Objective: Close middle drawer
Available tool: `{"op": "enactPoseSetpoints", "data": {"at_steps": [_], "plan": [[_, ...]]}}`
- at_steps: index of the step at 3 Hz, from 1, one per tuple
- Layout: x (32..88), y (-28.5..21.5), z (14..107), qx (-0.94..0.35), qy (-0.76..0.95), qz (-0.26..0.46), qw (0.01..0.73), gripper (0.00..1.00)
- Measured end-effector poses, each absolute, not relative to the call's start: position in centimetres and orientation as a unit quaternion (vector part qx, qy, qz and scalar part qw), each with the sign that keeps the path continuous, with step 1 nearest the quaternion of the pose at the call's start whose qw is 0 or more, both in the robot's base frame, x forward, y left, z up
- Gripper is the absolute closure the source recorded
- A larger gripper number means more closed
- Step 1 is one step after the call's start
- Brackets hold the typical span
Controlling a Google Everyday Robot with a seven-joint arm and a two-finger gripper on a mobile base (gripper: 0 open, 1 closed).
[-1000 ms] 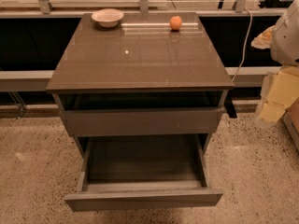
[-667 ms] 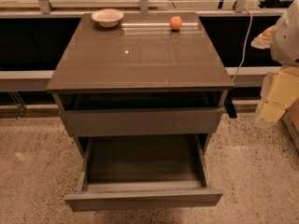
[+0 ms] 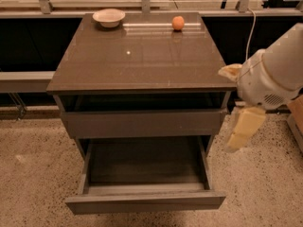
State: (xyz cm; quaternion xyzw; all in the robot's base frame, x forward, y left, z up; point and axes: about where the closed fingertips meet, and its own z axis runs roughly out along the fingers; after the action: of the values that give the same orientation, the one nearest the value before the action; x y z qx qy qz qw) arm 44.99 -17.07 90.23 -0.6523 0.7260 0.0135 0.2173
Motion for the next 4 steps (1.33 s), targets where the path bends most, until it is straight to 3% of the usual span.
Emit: {"op": "enactPoseSetpoints", "data": {"at_steps": [1,3,4], "plan": [[44.7,-13.8,83.1,-0.666,0.699,0.084,0.246,0.0],[43.7,-9.9,72.6,-0.67,0.678,0.126,0.276,0.0],[43.8,-9.9,72.7,-0.669,0.678,0.124,0.277,0.0]]}}
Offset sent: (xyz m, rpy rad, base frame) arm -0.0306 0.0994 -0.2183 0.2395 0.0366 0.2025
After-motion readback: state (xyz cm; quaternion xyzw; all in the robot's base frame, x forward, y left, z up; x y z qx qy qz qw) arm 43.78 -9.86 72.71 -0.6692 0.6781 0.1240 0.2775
